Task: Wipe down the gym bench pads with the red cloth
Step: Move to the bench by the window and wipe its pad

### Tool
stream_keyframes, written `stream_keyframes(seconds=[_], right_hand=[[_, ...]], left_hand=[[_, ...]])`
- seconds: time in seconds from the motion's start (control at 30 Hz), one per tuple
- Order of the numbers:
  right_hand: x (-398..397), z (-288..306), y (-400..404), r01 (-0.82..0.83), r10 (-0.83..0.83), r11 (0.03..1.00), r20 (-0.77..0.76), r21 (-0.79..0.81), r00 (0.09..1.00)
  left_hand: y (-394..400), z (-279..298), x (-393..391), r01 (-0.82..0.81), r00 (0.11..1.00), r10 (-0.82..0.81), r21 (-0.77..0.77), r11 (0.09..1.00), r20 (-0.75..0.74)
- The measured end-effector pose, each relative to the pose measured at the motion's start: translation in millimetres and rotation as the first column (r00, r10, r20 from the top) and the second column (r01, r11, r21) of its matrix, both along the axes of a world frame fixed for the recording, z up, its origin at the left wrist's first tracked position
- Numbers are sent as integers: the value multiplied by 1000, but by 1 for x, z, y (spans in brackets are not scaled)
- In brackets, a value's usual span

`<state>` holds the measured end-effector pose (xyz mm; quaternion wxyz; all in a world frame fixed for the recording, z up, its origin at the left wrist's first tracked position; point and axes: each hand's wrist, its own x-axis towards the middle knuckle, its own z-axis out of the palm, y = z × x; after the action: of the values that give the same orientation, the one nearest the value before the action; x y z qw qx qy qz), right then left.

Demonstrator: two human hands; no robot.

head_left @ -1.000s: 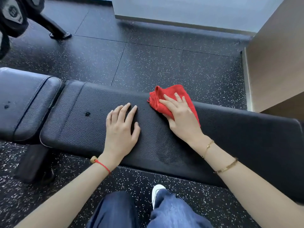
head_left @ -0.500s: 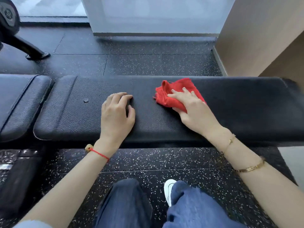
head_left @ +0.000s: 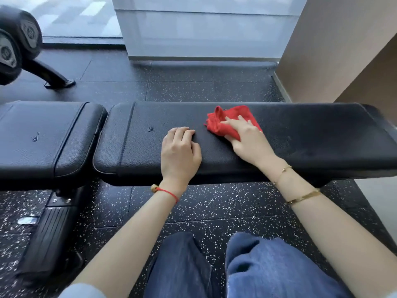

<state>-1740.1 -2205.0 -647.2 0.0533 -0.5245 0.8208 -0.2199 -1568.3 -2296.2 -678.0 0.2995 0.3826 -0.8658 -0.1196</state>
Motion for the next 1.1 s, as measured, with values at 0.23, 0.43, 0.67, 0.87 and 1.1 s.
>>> stream_keyframes(seconds=[0.23,0.43,0.67,0.87,1.1], right_hand=[[-24,10,-63,166,-166,985,4,45,986],[9,1,-33,-127,126,991,4,36,992],[-32,5,10,141,-141,990,11,-4,990],[12,1,12,-21,21,1000,-22,1,1000],[16,-2,74,-112,113,993,35,-38,993]], left_hand=[[0,-2,0,-5,1000,5,7,1000,-8],[0,-2,0,-9,999,9,-3,1000,-33],[0,-4,0,-14,999,14,7,1000,-38],[2,-6,-2,-26,998,25,-5,1000,-56],[0,-7,0,-13,998,13,6,1000,-68]])
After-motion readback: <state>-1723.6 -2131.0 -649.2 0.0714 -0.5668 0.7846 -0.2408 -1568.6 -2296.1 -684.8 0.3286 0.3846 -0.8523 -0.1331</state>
